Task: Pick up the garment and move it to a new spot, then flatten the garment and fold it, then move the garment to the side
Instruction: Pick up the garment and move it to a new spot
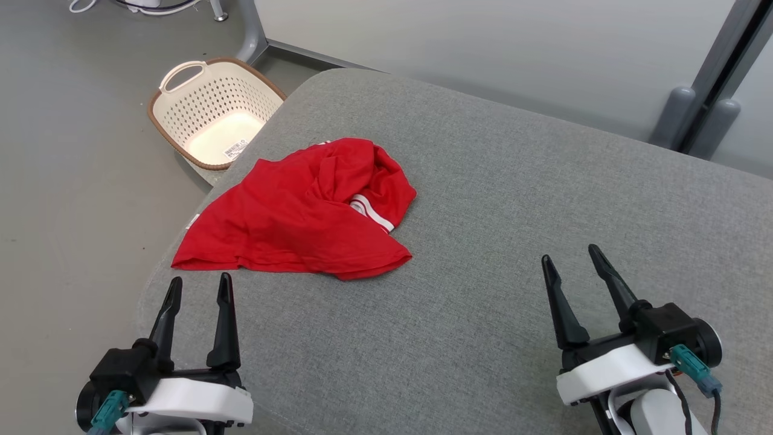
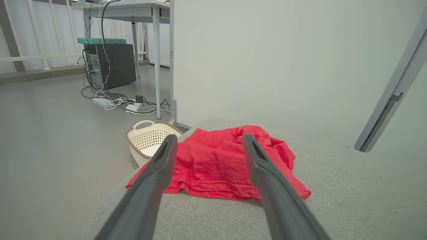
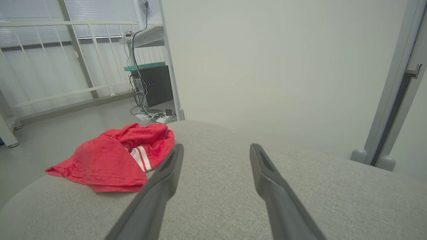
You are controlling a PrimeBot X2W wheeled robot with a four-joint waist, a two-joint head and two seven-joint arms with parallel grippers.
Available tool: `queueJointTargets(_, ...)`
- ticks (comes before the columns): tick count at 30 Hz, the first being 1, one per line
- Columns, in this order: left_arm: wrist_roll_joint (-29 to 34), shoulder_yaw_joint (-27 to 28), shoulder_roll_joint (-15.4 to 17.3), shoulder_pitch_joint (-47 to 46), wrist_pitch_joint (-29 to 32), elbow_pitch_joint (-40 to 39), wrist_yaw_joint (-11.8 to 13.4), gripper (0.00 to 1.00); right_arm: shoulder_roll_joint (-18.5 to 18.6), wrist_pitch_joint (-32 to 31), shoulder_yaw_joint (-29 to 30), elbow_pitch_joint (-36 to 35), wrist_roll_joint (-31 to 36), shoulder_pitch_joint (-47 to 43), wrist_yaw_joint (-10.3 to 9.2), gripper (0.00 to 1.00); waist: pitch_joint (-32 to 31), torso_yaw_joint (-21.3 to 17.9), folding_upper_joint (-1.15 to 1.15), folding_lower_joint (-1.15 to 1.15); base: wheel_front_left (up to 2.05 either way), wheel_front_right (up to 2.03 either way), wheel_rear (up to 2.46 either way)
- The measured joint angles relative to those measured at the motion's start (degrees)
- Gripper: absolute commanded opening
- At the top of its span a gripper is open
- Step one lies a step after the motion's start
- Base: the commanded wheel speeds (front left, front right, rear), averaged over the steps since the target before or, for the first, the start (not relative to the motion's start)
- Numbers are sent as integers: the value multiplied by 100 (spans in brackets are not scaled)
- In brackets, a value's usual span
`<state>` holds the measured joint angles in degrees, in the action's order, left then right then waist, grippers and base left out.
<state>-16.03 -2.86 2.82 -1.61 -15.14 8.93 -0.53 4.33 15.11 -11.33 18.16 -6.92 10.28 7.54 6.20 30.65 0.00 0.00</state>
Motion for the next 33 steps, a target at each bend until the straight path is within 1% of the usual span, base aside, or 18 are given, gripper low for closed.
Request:
queueJointTargets(3, -26, 83, 0, -79, 0, 183, -62, 100, 30, 0, 122, -56, 24, -49, 0, 100, 50, -14, 0, 0, 0, 0, 0)
queueJointTargets(6, -23, 163, -1, -314, 0, 525, -179, 100, 85, 0, 246, -137, 75, -98, 0, 100, 149, -22, 0, 0, 0, 0, 0)
queueJointTargets(10, 36, 215, 44, -787, 0, 1308, -325, 100, 207, 0, 398, -277, 196, -185, 0, 100, 324, -31, 0, 0, 0, 0, 0)
queueJointTargets(12, 66, 199, 164, -1115, 21, 1774, -344, 100, 279, 0, 503, -369, 263, -204, 0, 100, 444, -35, 0, 0, 0, 0, 0)
queueJointTargets(15, 133, 134, 370, -1745, 367, 2403, -393, 100, 396, -22, 622, -515, 337, -210, 0, 100, 647, -41, 0, 0, 0, 0, 0)
queueJointTargets(18, 93, 67, 459, -2315, 772, 2958, -458, 100, 546, -166, 646, -788, 405, -218, 0, 100, 876, -46, 0, 0, 0, 0, 0)
queueJointTargets(22, 2, -19, 669, -2897, 1227, 3663, -571, 100, 711, -376, 641, -1165, 425, -214, 0, 100, 1179, -100, 0, 0, 0, 0, 0)
queueJointTargets(30, -523, -208, 795, -3727, 1769, 4780, -689, 100, 881, -758, 666, -1782, 465, -209, 0, 100, 1689, -320, 0, 0, 0, 0, 0)
queueJointTargets(33, -695, -465, 808, -3952, 1956, 5032, -690, 100, 940, -843, 710, -1939, 482, -213, 0, 100, 1849, -395, 0, 0, 0, 0, 0)
